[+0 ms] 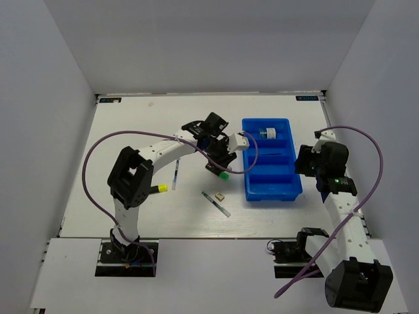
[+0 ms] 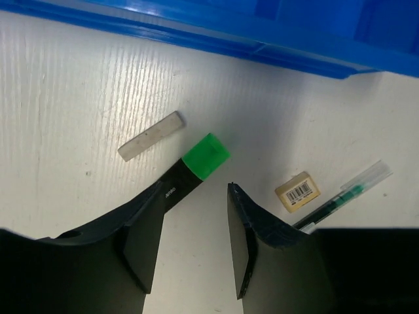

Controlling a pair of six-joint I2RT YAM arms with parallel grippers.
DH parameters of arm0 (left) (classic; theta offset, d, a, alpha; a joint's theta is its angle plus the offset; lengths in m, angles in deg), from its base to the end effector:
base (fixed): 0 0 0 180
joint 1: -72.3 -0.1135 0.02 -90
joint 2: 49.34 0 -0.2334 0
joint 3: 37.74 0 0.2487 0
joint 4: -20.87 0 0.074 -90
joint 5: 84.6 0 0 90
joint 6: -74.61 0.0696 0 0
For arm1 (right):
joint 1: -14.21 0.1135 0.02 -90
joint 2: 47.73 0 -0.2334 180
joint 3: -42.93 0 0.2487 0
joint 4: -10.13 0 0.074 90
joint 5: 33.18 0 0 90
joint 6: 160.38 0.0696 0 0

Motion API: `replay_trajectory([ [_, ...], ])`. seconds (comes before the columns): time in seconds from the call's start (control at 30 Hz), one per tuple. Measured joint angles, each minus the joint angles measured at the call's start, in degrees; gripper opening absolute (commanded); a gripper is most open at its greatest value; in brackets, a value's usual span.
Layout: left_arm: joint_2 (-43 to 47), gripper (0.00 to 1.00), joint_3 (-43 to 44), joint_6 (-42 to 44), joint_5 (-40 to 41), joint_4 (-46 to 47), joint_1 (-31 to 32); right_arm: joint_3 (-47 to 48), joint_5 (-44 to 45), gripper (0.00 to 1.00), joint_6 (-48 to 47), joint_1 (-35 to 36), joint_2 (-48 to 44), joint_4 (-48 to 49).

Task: Sort the stationery into containers
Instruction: Pick up the pen from the center of the board.

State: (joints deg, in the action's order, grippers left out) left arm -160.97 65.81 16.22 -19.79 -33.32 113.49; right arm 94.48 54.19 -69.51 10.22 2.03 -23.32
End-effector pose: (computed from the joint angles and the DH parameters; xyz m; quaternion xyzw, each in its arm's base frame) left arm 0.2935 -0.2963 0.1743 0.6043 0.7316 -0.2305 0.2154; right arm 0.2396 -0.0135 0.2241 0.0258 0.8726 0.0068 0.4876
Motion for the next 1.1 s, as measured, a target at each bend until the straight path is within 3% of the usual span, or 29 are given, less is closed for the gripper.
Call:
replay_trajectory([
  [0.43,-0.1,0.63,-9.6,9.6,0.4,3.0,1.3,0.0,-0.6,0.64,0.0,-0.1,0.5,0.0],
  [1.1,-2.0,0.67,-10.9,13.8,2.3,10.8,1.0,0.0,-1.7,0.64,0.0,-1.1,1.6,-0.2],
])
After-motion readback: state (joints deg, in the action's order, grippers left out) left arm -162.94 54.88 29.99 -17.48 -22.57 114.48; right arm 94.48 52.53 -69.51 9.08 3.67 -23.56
